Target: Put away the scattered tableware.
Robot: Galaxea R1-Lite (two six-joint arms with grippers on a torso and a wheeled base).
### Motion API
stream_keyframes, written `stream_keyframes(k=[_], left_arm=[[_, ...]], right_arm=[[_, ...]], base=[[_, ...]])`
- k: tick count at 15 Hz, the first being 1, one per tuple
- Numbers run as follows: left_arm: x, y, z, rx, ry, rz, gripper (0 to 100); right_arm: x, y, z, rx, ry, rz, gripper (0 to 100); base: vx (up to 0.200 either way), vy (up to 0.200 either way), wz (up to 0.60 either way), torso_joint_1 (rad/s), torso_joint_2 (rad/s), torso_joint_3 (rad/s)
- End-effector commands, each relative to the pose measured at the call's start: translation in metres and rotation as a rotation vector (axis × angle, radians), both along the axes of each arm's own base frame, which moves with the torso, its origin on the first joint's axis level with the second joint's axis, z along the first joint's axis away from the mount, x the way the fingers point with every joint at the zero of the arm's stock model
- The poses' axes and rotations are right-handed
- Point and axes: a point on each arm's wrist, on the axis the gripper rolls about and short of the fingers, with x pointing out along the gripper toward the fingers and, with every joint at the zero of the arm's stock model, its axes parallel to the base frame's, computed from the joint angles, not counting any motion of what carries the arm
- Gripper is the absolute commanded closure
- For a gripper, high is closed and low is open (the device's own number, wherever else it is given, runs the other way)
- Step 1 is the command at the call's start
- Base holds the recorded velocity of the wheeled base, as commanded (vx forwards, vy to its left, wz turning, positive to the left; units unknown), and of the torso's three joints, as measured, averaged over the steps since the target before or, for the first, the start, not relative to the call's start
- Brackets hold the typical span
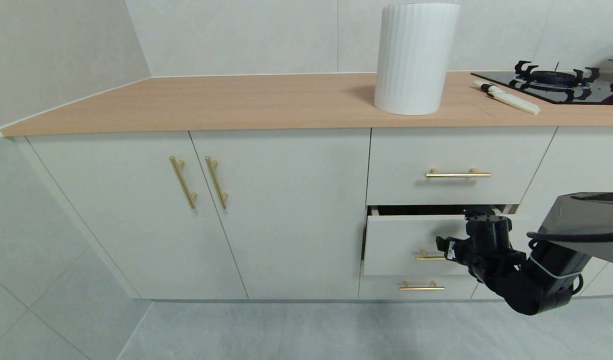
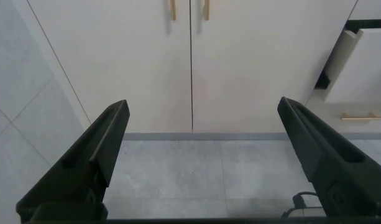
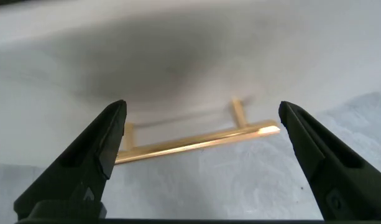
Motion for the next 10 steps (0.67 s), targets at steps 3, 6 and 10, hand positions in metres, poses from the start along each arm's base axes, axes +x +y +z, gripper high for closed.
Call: stream_keyframes(k=[3, 6, 10], left_arm=[[0.0, 0.0, 0.0, 0.0, 0.0, 0.0, 0], [0.0, 0.0, 0.0, 0.0, 0.0, 0.0, 0], [0.0, 0.0, 0.0, 0.0, 0.0, 0.0, 0]], right_arm=[[0.018, -0.007, -0.003, 0.06, -0.041, -0.047, 0], [0.026, -0.006, -0.006, 0.098, -0.06, -0.062, 0], [0.04, -0.008, -0.008, 0.155, -0.098, -0.098, 0]], base=[[0.0, 0.0, 0.0, 0.0, 0.0, 0.0], [0.0, 0.0, 0.0, 0.0, 0.0, 0.0], [0.0, 0.0, 0.0, 0.0, 0.0, 0.0]])
